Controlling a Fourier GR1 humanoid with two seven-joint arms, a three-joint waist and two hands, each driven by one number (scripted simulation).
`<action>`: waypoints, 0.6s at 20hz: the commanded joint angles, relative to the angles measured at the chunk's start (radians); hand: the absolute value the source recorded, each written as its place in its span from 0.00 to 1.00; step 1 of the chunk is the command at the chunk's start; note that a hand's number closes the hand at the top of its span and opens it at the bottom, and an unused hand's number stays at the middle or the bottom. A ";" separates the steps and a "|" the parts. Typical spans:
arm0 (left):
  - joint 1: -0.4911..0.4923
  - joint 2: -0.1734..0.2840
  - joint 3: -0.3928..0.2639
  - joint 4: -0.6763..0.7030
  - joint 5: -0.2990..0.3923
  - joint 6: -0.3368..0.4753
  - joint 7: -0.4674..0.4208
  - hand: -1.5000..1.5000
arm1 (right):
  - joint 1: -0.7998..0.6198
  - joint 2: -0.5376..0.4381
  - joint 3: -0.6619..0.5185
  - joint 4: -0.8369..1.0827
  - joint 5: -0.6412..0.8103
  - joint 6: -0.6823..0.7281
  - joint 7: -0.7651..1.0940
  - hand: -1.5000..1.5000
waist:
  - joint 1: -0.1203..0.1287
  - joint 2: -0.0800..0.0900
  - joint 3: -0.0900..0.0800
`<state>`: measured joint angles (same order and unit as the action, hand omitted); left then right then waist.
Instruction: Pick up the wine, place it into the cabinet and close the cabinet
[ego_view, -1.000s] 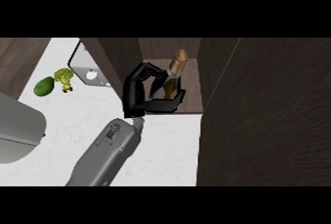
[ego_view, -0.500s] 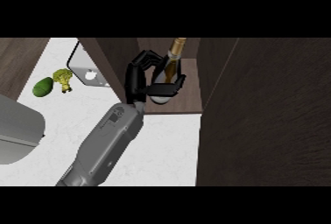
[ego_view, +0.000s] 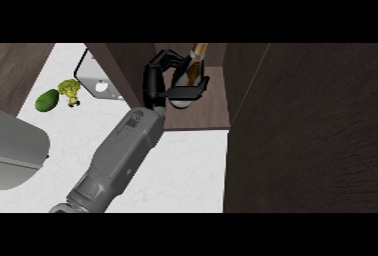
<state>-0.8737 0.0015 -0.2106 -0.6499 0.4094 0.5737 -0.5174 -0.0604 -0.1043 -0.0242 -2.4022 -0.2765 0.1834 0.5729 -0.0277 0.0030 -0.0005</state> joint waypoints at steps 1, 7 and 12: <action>-0.076 -0.001 0.058 0.130 -0.006 -0.005 -0.096 1.00 | 0.084 -0.003 -0.023 -0.123 -0.070 0.022 0.003 0.00 | -0.013 0.004 0.000; -0.140 -0.001 0.077 0.209 0.022 0.026 -0.140 1.00 | 0.015 -0.011 0.005 -0.106 -0.056 0.000 0.038 0.00 | -0.008 0.003 0.000; -0.223 0.009 0.180 0.339 0.047 -0.042 -0.148 1.00 | 0.053 0.009 0.020 -0.070 -0.054 0.033 -0.026 0.00 | -0.024 0.011 0.000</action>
<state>-1.0399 0.0074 -0.0922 -0.3951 0.4302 0.5423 -0.6661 -0.0414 -0.1005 -0.0103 -2.3946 -0.2762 0.2072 0.5357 -0.0415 0.0088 -0.0006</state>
